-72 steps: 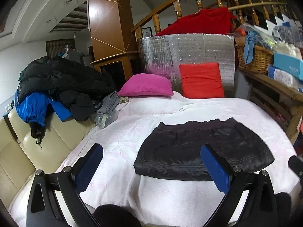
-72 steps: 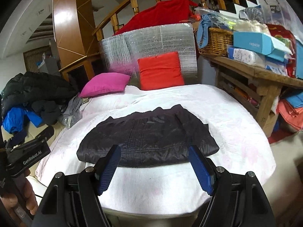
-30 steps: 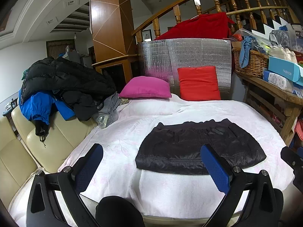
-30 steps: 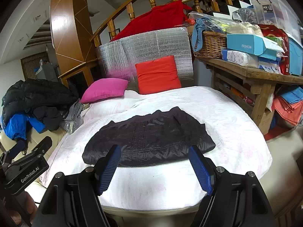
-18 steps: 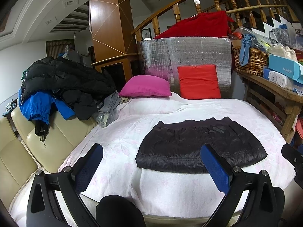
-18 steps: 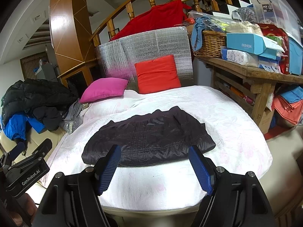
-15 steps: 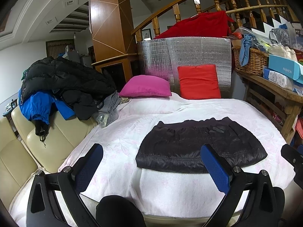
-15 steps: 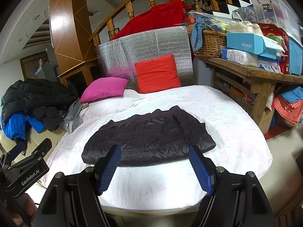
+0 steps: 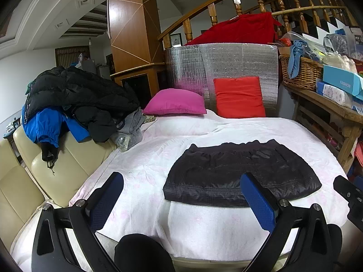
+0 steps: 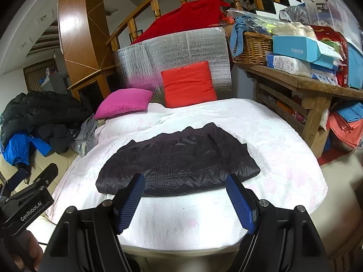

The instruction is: Fold large clothes

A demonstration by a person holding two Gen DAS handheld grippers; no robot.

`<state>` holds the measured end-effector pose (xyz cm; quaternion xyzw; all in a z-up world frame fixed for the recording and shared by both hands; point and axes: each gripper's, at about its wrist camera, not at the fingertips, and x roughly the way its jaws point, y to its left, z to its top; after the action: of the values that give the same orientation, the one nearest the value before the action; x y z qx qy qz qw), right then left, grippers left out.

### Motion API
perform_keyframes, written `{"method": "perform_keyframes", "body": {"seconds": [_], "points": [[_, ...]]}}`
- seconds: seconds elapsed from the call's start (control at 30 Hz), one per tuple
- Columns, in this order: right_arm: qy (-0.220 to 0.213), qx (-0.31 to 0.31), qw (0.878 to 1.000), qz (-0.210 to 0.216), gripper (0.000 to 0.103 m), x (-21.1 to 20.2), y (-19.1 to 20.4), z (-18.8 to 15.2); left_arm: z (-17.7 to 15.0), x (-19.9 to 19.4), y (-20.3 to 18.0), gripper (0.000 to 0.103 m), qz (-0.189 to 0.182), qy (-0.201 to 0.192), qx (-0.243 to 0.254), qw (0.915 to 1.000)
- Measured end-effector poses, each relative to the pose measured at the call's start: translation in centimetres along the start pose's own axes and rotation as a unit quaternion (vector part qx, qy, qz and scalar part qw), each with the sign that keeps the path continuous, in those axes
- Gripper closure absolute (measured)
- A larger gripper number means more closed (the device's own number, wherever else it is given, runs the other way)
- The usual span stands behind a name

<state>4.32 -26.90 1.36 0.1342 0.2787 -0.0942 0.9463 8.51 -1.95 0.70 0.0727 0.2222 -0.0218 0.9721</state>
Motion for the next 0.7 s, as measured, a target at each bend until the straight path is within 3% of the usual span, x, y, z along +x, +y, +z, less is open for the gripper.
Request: {"method": "perform_keyframes", "body": {"seconds": [0.7], "points": [[0.015, -0.011, 1.0, -0.015, 0.026, 3.3, 1.9, 0.9, 0.4, 2.6, 0.2, 0.001, -0.017, 0.016, 0.002, 0.9997]]}}
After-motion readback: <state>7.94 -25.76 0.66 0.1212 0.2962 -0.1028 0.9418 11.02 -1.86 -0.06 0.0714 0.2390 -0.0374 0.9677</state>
